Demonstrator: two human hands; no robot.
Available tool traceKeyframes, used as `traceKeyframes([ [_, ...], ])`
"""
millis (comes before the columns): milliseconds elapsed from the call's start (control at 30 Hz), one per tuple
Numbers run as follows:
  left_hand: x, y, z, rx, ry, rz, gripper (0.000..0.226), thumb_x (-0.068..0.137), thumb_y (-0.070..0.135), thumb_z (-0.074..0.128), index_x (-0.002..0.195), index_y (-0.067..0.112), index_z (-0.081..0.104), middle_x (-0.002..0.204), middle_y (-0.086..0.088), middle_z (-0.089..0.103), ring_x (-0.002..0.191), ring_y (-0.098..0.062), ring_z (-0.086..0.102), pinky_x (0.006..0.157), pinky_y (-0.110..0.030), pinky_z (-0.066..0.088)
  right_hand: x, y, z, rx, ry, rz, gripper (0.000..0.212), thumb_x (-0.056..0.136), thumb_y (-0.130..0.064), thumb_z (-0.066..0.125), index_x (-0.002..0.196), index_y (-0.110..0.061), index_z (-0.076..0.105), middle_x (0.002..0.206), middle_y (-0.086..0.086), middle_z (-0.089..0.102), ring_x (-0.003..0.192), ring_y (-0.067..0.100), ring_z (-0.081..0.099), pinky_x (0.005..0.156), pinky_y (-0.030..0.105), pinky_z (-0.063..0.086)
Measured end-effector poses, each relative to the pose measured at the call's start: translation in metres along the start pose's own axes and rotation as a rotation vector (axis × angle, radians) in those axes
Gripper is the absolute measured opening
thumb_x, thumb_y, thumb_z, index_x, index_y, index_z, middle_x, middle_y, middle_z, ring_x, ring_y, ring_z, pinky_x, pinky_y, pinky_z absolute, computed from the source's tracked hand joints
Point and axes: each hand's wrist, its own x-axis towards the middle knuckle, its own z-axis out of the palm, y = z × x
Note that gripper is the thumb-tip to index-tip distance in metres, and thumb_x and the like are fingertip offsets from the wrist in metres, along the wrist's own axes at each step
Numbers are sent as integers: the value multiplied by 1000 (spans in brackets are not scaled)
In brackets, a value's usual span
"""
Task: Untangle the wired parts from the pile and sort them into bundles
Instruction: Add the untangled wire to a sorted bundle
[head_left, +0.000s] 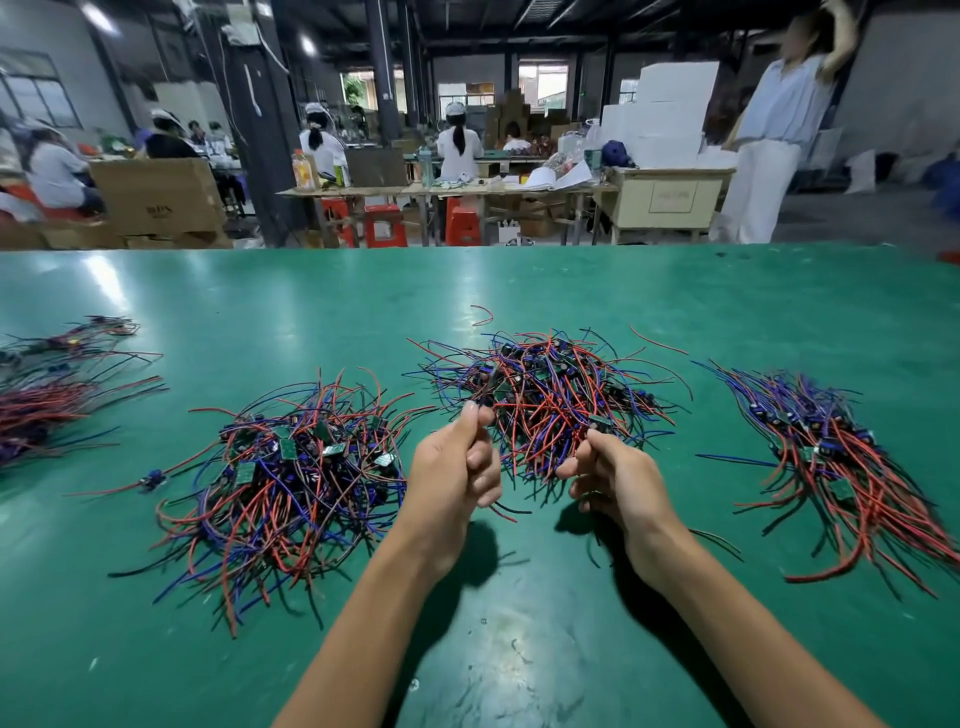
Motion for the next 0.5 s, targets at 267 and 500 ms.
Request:
traceKeyframes([
  [267,2,33,-60,1083,832,755,20,100,15,59,102,1,73,96,-17,65,91,-30,54,82,-35,41,-5,-3,-4,-124,-86,-318,37,106,-21,43,72,-19,56,76,7,70,64,16,53,58,31,37],
  [500,-1,23,-40,1298,693,625,23,94,20,65,116,17,69,125,-11,56,112,-29,42,91,-40,34,-7,-5,-13,-684,-149,-813,28,101,-26,44,79,-24,62,94,-8,63,96,15,63,86,42,49],
])
